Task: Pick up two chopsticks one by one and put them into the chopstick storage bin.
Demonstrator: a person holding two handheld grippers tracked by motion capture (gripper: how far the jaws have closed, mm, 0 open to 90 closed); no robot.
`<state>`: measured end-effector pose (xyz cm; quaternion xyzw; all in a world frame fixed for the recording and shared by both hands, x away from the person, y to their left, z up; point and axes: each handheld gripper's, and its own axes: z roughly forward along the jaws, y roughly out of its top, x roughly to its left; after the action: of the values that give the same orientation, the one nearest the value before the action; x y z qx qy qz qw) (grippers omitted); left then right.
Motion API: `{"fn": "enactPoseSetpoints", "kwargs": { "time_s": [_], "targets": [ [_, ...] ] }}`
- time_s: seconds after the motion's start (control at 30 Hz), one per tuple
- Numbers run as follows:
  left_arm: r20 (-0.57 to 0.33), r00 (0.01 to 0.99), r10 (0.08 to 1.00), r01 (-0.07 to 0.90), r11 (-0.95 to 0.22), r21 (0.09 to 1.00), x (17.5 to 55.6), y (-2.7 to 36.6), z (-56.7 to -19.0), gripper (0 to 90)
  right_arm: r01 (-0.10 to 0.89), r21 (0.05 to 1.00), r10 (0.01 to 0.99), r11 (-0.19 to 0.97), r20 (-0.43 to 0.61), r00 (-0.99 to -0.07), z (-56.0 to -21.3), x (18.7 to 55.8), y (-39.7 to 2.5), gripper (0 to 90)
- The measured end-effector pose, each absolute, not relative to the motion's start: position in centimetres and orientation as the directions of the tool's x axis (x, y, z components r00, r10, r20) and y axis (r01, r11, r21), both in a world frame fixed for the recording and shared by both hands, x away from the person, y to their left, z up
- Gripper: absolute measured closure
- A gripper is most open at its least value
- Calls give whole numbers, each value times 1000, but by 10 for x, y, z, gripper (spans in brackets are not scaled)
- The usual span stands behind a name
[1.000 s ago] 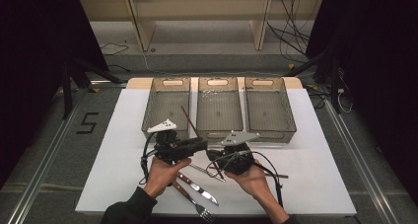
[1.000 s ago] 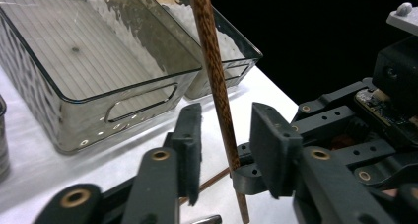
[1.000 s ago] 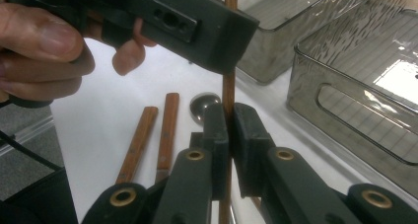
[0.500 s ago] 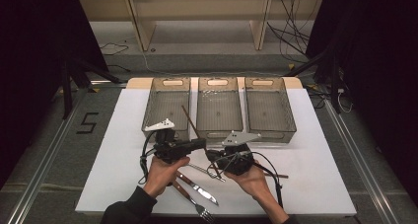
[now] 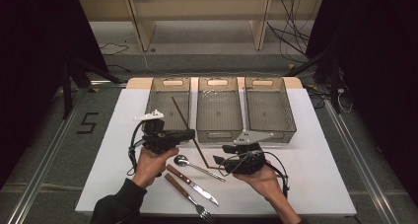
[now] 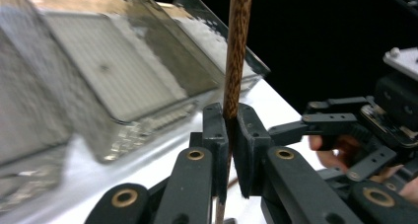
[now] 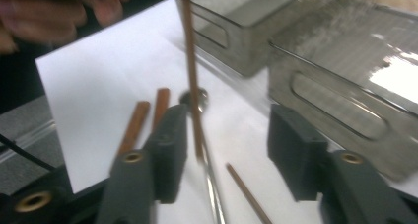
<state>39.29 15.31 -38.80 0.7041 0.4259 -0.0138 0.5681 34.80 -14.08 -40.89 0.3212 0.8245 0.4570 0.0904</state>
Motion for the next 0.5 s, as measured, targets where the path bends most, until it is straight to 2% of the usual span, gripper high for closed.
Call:
{"fn": "enactPoseSetpoints", "kwargs": {
  "time_s": [0.17, 0.5],
  "targets": [
    [-512, 606, 609, 626, 32, 779, 407, 173, -380, 842, 449, 778, 622, 440, 97, -777, -411, 347, -153, 355],
    [-539, 549, 639, 667, 55, 743, 442, 199, -357, 841, 478, 762, 643, 438, 106, -759, -414, 345, -173, 283]
  ]
}}
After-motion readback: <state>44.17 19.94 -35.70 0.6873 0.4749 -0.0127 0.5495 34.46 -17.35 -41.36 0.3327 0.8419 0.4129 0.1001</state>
